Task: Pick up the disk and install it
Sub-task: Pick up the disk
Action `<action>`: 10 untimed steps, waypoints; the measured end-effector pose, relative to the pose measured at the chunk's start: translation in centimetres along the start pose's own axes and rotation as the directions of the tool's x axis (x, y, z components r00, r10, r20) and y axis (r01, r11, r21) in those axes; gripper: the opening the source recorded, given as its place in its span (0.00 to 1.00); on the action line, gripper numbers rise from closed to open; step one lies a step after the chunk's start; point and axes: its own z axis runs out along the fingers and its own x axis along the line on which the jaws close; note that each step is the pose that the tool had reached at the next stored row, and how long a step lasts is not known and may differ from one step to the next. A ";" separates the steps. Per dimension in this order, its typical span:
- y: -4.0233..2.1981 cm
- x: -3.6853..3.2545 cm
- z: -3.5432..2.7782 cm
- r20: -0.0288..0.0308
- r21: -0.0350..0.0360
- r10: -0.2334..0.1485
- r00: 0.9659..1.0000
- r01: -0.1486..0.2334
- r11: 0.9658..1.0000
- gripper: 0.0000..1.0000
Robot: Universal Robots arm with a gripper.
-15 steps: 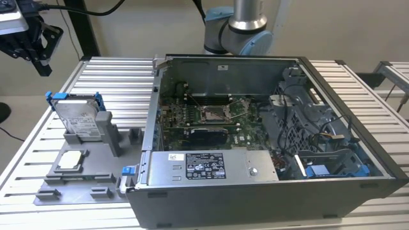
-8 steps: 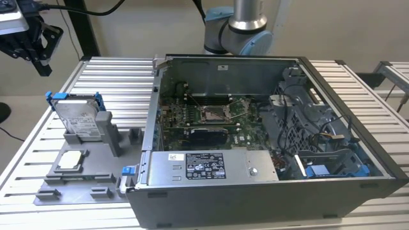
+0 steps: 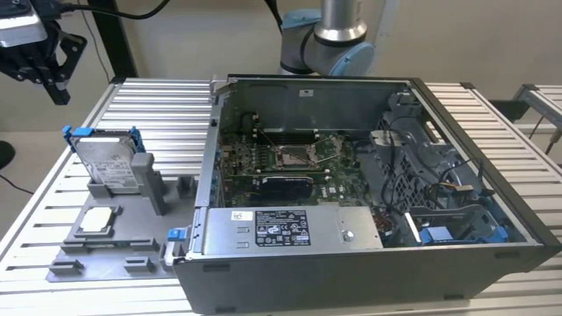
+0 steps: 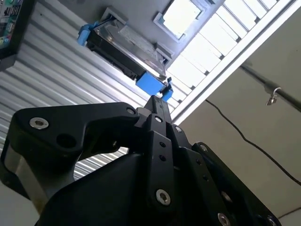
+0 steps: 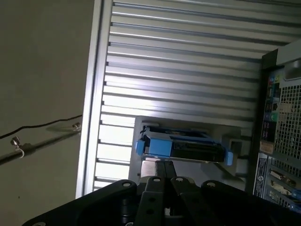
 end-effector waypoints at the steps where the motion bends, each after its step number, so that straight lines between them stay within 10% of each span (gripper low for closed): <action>1: 0.00 0.00 0.00 -0.001 0.001 -0.016 1.000 0.016 1.000 0.00; 10: 0.00 -0.01 0.01 -0.008 0.004 -0.134 0.991 0.134 0.991 0.00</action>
